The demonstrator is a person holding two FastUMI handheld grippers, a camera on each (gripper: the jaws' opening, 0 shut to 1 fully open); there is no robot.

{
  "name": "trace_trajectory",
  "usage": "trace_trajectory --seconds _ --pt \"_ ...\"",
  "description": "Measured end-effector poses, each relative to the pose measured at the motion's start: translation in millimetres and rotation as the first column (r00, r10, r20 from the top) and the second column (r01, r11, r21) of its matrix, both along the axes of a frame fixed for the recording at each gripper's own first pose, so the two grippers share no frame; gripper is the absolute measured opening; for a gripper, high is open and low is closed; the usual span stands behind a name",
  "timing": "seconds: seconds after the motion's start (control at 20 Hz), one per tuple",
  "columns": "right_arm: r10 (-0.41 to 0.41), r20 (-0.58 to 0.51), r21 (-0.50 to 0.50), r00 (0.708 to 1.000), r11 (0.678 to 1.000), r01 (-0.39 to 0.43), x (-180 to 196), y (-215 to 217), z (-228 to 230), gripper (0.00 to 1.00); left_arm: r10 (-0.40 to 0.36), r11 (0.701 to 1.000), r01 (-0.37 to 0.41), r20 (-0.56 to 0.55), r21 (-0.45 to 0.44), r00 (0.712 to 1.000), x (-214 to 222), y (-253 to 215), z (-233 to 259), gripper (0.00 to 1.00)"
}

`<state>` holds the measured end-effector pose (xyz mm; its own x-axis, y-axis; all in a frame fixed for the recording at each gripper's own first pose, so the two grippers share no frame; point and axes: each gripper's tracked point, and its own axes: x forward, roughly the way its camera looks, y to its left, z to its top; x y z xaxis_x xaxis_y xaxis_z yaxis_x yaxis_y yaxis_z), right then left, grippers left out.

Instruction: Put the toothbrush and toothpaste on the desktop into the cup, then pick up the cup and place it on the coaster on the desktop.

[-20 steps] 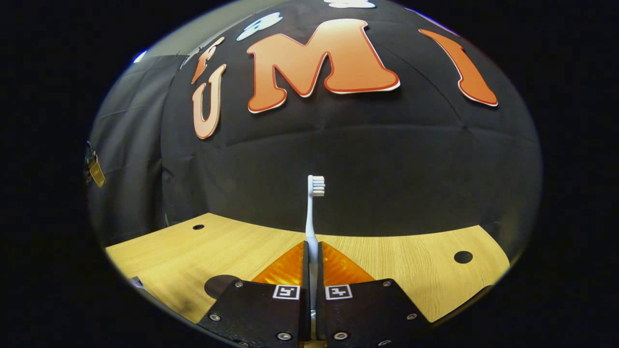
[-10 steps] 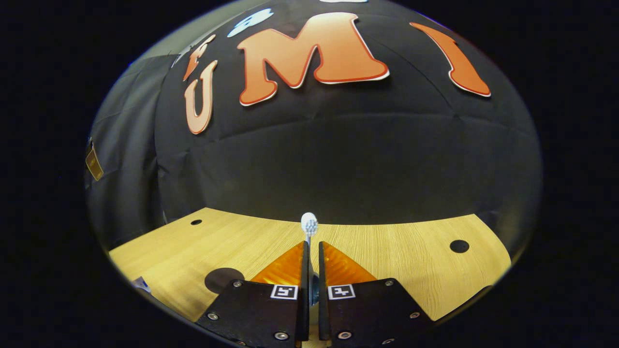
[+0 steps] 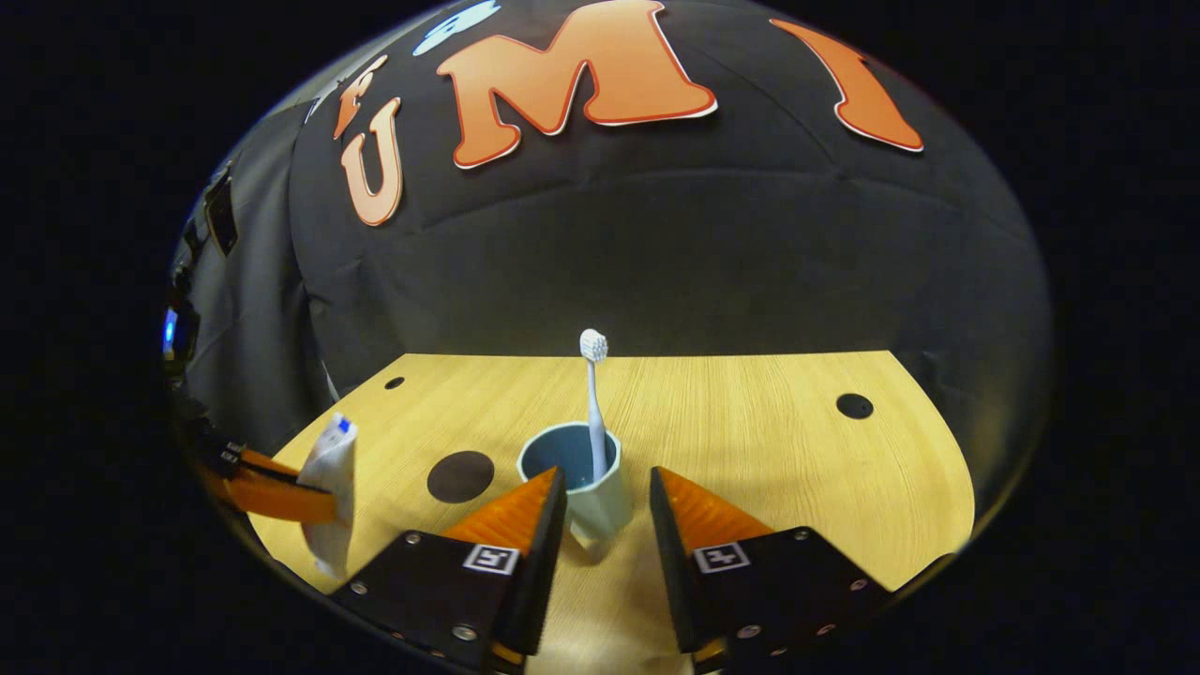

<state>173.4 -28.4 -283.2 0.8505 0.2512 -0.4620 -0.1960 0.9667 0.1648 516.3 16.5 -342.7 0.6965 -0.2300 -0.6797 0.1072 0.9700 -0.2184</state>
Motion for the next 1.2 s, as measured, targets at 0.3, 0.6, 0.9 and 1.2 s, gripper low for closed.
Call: trace_trajectory --seconds 0.3,0.6,0.9,1.2 --pt "-0.013 -0.061 -0.009 0.998 1.000 0.012 -51 -12 -7 0.92 -0.015 1.000 0.012 0.221 0.011 0.975 47 -7 38 0.05" --pt "-0.050 -0.123 -0.005 0.991 0.999 0.050 -82 -29 -23 0.96 -0.010 1.000 0.007 0.434 0.008 0.901 96 -29 75 0.05" --pt "-0.056 -0.152 -0.019 0.987 0.998 0.053 -92 -42 -29 0.98 0.020 1.000 -0.004 0.603 -0.028 0.797 131 -49 110 0.05" --pt "-0.040 -0.182 -0.028 0.983 0.999 0.035 -95 -52 -43 0.98 0.071 0.997 -0.036 0.673 -0.066 0.736 155 -62 113 0.05"
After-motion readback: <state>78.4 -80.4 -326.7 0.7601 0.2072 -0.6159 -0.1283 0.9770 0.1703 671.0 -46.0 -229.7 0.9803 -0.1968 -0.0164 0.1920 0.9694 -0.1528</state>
